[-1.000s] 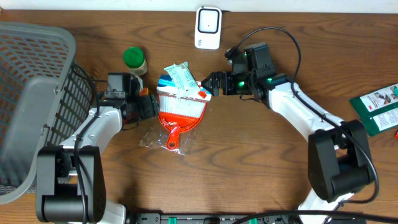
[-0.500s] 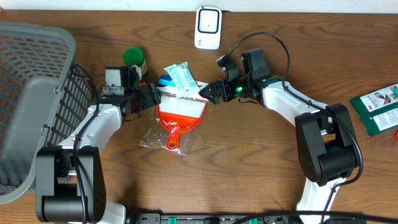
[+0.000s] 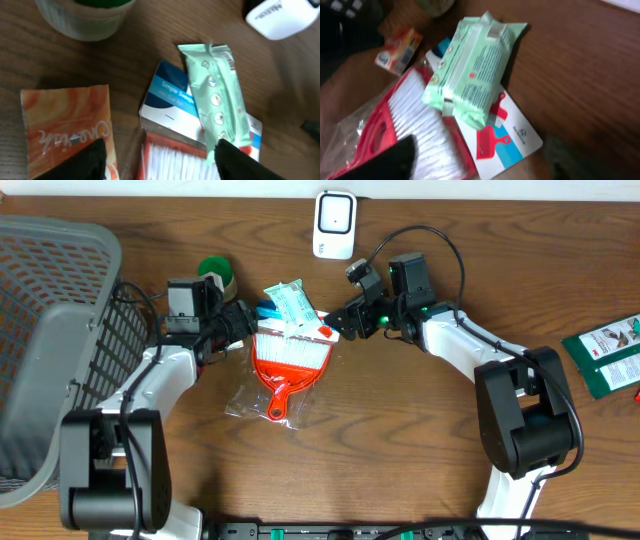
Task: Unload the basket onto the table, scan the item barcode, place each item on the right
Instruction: 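Raise the wipes pack with both grippers toward the scanner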
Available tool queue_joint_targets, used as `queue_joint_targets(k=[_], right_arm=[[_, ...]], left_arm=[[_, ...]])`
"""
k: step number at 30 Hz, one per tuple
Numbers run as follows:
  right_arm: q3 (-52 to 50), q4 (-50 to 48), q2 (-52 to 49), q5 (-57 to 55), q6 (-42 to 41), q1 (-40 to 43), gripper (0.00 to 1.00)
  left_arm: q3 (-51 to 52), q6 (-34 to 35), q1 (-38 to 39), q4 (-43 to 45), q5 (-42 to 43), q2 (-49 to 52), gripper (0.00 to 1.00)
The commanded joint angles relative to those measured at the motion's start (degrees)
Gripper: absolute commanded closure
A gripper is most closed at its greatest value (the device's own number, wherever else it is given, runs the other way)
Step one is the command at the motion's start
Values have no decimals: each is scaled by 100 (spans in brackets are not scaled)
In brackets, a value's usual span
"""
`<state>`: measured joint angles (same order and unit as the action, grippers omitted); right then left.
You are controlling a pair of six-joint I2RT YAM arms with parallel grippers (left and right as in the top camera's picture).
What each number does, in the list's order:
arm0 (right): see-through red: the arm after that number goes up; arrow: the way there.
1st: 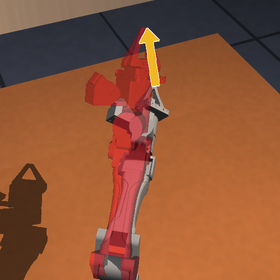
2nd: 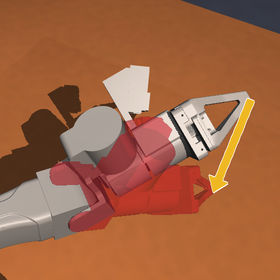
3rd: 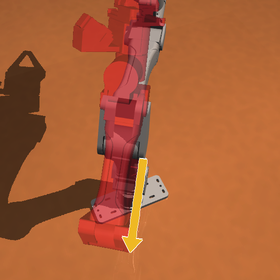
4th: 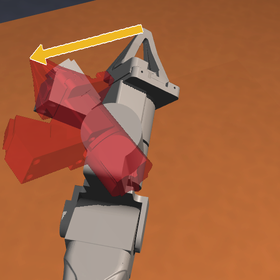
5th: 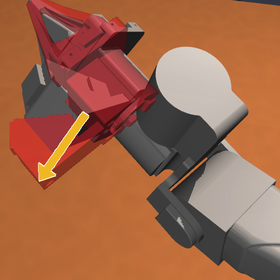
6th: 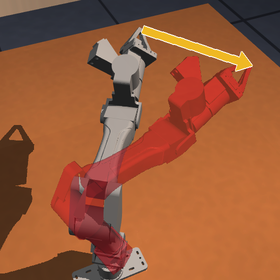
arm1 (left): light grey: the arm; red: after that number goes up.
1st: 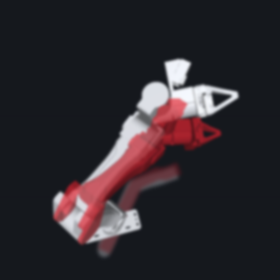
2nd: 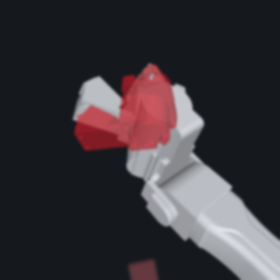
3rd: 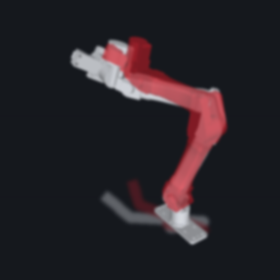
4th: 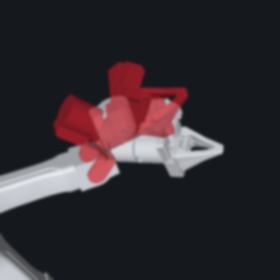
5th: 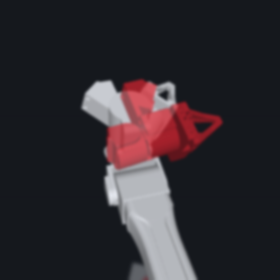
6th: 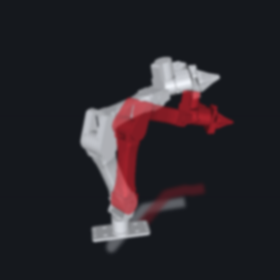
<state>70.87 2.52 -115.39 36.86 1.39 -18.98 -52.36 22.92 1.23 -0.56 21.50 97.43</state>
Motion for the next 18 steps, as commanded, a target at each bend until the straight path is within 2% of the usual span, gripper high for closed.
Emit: queue_joint_targets(k=[1, 8, 14, 18], right_arm=[[114, -103, -92, -59, 125, -68, 5], [715, -4, -551, -57, 203, -240, 4], [1683, 817, -1132, -35, 369, -341, 8], [1917, 1156, -1226, 103, 520, -422, 10]], left_arm=[[-192, 39, -24, 109, -140, 243, 29], [-431, 293, -15, 282, -138, 638, 29], [-800, 293, 26, 258, -140, 813, 29], [-946, 282, 157, 236, -146, 813, 29]])
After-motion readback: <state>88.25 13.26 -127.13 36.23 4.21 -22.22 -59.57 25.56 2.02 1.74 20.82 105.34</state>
